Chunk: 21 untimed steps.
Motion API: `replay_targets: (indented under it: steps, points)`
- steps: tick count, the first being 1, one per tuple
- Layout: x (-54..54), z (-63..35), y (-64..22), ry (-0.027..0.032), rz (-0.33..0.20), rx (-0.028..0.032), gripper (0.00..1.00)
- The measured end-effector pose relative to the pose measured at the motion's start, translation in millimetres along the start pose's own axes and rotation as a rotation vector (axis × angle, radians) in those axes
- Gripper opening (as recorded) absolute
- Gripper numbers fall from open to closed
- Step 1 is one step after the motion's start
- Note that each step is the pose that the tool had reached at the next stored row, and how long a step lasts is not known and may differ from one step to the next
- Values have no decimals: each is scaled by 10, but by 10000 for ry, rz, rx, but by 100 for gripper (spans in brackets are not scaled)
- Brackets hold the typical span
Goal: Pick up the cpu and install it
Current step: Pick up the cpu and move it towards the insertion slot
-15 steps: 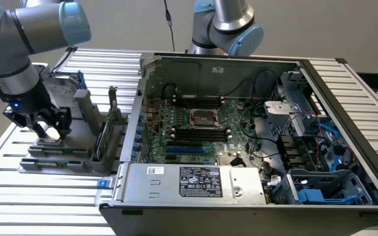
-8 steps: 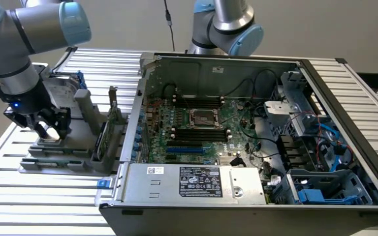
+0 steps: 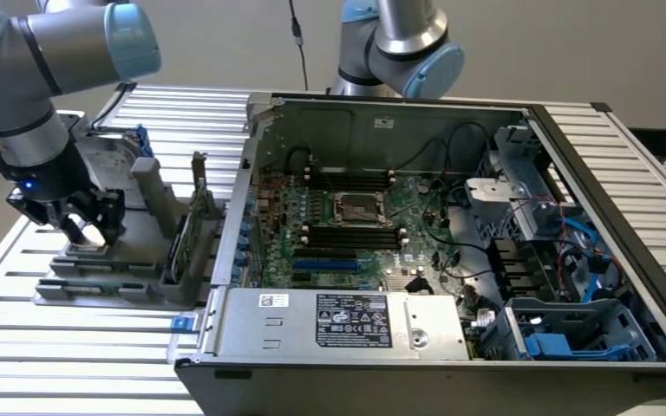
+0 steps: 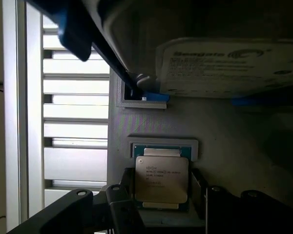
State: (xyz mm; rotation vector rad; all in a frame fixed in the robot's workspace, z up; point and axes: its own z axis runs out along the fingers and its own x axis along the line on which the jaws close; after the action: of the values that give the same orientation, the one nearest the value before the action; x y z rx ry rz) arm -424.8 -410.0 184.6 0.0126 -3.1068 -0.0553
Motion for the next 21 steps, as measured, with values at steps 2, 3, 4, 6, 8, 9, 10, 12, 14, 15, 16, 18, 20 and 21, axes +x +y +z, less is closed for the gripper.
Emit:
replay_targets:
  steps: [2,3,4,6,8,9,10,12,14,15,16,18,20,21]
  points:
    - [1,-19,0,1,-1,-10,55]
    - [1,-35,1,1,-1,-20,55]
    - [2,-56,2,2,-1,-28,55]
    - [5,-123,4,1,0,-35,55]
    - [8,-216,8,1,-1,-37,55]
    - [10,-262,9,3,-1,-36,55]
    - [11,-305,11,2,-1,-36,55]
    - [14,-395,14,2,-1,-36,55]
    - [15,-486,17,1,-1,-36,55]
    - [16,-533,19,2,-1,-36,55]
    - [17,-579,20,2,-2,-36,55]
    - [18,-668,23,2,-2,-35,55]
    - [17,-758,27,2,-2,-36,55]
    - [17,-807,28,2,-2,-36,55]
